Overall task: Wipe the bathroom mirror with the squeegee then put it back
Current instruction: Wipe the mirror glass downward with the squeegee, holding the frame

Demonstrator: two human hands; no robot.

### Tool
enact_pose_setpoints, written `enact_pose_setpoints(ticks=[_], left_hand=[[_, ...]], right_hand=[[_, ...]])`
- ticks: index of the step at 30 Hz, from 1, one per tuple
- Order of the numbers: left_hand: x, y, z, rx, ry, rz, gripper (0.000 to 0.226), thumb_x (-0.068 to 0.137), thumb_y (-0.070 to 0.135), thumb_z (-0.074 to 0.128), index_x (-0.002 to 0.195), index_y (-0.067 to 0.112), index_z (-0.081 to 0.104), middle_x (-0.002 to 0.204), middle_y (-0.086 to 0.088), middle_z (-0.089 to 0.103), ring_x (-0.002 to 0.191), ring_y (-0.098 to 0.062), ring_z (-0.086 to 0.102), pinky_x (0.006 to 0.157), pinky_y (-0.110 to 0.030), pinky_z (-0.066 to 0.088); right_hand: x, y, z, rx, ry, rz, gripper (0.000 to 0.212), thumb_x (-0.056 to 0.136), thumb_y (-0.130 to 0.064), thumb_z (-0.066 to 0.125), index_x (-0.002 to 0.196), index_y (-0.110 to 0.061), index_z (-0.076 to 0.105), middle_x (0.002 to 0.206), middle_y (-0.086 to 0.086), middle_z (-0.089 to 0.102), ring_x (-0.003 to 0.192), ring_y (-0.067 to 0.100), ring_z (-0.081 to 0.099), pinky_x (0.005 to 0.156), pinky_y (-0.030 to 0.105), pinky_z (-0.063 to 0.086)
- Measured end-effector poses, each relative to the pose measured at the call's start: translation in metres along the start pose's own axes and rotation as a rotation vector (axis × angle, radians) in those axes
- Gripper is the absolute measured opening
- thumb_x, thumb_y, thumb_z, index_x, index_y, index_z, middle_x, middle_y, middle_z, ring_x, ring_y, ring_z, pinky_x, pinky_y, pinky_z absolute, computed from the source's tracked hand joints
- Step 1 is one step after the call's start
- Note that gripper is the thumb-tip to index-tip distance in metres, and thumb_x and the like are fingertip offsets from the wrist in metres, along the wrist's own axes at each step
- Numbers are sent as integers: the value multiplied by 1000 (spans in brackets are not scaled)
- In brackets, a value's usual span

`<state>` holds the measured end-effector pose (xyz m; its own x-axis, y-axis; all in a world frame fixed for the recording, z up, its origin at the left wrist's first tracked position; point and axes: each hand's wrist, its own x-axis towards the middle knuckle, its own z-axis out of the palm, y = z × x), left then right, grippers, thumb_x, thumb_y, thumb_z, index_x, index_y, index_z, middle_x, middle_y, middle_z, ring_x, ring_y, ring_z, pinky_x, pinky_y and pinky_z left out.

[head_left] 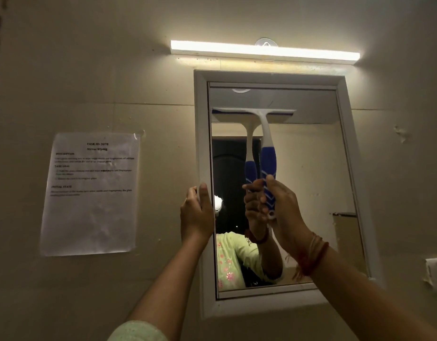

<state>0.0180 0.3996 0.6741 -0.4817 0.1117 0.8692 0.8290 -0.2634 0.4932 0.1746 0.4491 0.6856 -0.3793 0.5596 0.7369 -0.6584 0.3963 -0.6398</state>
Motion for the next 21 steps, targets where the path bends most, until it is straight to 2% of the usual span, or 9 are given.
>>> enact_pose_setpoints(ticks=[3, 8, 12, 16, 21], left_hand=[[1, -1, 1, -10, 1, -6, 38, 96, 43, 25, 86, 16, 49, 69, 7, 50, 65, -5, 50, 52, -21, 34], [0, -2, 2, -5, 9, -10, 39, 96, 43, 23, 86, 16, 48, 70, 2, 53, 66, -10, 52, 54, -24, 34], [-1, 1, 1, 25, 30, 3, 35, 97, 39, 23, 82, 17, 46, 65, 10, 45, 62, 0, 44, 51, -18, 30], [-2, -1, 1, 18, 31, 14, 35, 98, 37, 24, 80, 16, 46, 63, 6, 46, 60, -5, 46, 50, -22, 30], [-2, -1, 1, 26, 14, 11, 33, 98, 35, 26, 84, 14, 46, 66, 5, 46, 62, -10, 47, 50, -22, 31]], right_hand=[[11, -14, 3, 25, -24, 18, 36, 97, -36, 35, 93, -5, 54, 64, 0, 44, 44, 5, 39, 39, 16, 31], [-12, 11, -8, 14, -24, 45, 40, 97, -36, 36, 102, -4, 59, 69, 2, 48, 49, 7, 43, 43, 15, 36], [-20, 12, -14, 2, -31, 77, 43, 98, -34, 33, 105, -1, 59, 71, 5, 46, 51, 8, 42, 44, 16, 34], [-8, -8, -10, -20, -15, 62, 49, 98, -35, 33, 109, 8, 55, 71, 6, 47, 48, 8, 45, 42, 15, 36], [-21, 8, -20, -62, 6, 80, 55, 98, -36, 33, 116, 11, 53, 72, 5, 50, 47, 7, 48, 42, 13, 38]])
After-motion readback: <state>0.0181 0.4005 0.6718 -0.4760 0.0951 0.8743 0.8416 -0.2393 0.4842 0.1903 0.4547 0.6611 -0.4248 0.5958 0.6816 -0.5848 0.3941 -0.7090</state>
